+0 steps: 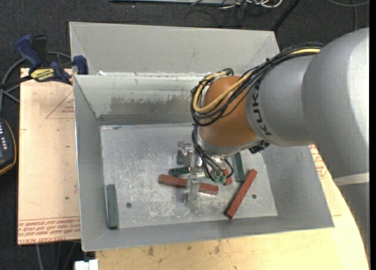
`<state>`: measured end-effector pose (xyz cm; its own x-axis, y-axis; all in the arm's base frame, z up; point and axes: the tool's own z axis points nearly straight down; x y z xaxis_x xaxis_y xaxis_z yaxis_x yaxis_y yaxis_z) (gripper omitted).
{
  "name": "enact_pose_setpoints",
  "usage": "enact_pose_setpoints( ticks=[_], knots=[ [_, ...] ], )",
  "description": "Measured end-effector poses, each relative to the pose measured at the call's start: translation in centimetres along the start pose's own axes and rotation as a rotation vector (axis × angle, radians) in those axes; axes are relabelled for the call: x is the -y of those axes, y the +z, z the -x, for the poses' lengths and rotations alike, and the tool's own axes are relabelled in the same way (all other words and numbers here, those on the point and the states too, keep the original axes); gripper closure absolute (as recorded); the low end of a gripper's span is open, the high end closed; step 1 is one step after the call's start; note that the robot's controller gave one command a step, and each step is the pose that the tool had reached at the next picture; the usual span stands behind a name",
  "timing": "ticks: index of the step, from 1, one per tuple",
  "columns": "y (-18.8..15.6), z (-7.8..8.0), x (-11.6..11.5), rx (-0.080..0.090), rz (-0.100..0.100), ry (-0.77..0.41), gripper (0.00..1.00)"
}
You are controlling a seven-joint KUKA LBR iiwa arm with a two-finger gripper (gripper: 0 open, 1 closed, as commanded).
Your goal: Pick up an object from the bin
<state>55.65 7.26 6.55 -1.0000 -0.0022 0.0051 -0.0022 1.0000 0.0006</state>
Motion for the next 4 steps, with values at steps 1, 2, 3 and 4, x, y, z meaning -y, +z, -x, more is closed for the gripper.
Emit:
enact_pose_setpoints(
  ticks=[1, 2, 3, 4],
  knots=[
    [-0.4, 0.1, 0.0, 0.005, 0.001, 0.000, 1.00],
    [-13.6, -3.2, 0.8, 0.014, 0.002, 0.044, 1.00],
    [-13.2, -3.3, 0.9, 0.007, 0.001, 0.045, 0.00],
    [-8.7, -4.0, 11.6, 0.002, -0.003, -0.005, 0.00]
  ],
)
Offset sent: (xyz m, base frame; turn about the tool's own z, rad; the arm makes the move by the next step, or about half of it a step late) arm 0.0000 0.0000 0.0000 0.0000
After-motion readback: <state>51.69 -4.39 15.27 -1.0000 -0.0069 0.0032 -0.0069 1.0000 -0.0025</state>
